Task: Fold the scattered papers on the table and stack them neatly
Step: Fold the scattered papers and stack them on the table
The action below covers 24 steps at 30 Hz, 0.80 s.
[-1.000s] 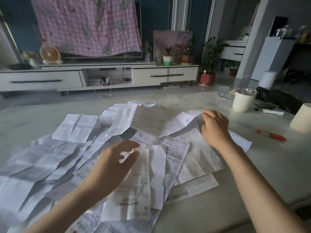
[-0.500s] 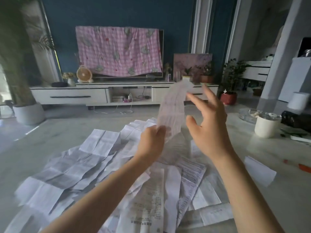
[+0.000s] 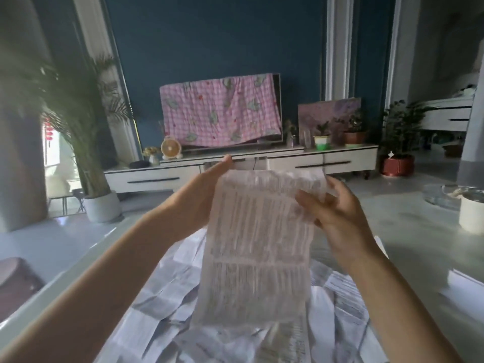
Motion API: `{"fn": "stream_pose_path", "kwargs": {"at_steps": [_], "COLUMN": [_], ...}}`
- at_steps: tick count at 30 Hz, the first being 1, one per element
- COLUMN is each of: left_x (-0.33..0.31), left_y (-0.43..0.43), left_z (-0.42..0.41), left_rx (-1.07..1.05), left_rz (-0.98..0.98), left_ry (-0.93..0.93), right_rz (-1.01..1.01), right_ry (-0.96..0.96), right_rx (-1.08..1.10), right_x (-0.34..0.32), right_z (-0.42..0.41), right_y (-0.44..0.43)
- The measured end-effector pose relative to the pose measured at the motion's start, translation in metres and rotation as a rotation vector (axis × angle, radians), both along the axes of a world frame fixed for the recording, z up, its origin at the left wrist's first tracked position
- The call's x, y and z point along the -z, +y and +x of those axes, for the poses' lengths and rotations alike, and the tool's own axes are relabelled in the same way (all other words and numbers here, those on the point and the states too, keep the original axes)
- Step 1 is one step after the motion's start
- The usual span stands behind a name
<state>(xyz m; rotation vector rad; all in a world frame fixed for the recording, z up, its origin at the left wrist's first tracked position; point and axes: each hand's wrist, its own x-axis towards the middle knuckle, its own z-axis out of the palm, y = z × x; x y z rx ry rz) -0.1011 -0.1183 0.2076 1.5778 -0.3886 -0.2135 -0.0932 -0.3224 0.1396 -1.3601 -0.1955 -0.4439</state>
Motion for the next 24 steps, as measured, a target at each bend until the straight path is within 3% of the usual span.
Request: {"fn": "stream_pose_path", "kwargs": {"at_steps": [4,7,9,11,14,17,21,24], "left_x": [0.022,0.034,0.035,0.035,0.031,0.032,0.041,0.041], "left_y": [0.015,0.015,0.016,0.016,0.007,0.002,0.019,0.028], "left_z": [-0.01,-0.012,-0.013,-0.012,-0.019,-0.02,-0.018,-0.019], "left_rx": [-0.214,-0.437,-0.521,-0.516,-0.425,-0.324,-0.463,-0.335], "left_rz": [0.118,0.407,0.488,0.478,0.486,0.46,0.622,0.674], "left_ry": [-0.26,-0.635,-0.779,-0.823,-0.834,-0.833,-0.877,-0.47], "right_rz": [-0.076,-0.231,-0.509,-0.884,-1.099,-1.023,-0.808,-0.63], "right_ry": [-0.001,0.017,0.017,-0.164,-0.331,-0.286,-0.172,-0.077], "right_rx": [0.183,0.201,0.338,0.534,0.355,0.156,-0.021,-0.229], "right_x": [-0.003,-0.005,-0.002,0.0,-0.005,-0.005,-0.008,-0.017], "right_z": [-0.004,-0.009,-0.011,-0.013,-0.021,-0.023,-0.023,-0.033], "right_y": [0.007,0.008,0.007,0.009,0.019,0.026,0.015,0.007]}}
